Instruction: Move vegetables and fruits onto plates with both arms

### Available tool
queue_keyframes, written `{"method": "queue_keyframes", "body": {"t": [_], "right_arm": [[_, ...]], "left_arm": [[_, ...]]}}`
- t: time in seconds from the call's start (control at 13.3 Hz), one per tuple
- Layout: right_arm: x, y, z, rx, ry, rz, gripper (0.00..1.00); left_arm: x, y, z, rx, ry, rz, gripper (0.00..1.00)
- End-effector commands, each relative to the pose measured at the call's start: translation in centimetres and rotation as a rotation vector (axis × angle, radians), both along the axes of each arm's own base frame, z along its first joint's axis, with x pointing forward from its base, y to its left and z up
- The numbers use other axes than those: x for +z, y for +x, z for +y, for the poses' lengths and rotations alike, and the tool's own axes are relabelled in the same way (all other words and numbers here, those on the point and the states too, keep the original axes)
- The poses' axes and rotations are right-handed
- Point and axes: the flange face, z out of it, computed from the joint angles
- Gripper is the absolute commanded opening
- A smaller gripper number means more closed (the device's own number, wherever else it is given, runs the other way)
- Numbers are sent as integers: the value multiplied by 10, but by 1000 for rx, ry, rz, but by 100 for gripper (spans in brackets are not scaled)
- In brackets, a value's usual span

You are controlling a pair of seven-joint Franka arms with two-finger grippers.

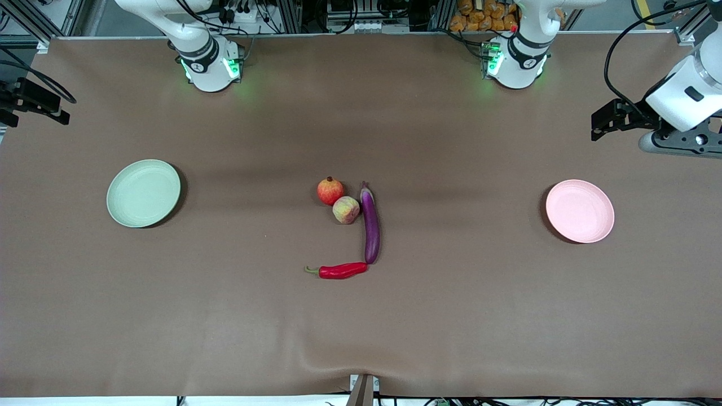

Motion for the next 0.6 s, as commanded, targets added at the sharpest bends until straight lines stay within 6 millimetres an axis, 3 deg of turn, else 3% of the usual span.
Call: {"method": "queue_keyframes", "body": {"t": [0.0, 0.23, 0.53], "right_arm": [[0, -7, -2, -17, 17, 3, 100], [0, -7, -2, -15, 17, 5, 100], [-5, -5, -5, -18, 18, 23, 100]], "left_arm": [[6, 0, 0, -11, -3, -14, 100], [6, 0, -8, -11, 3, -15, 100], [-8, 22, -15, 84, -18, 3, 100]]}}
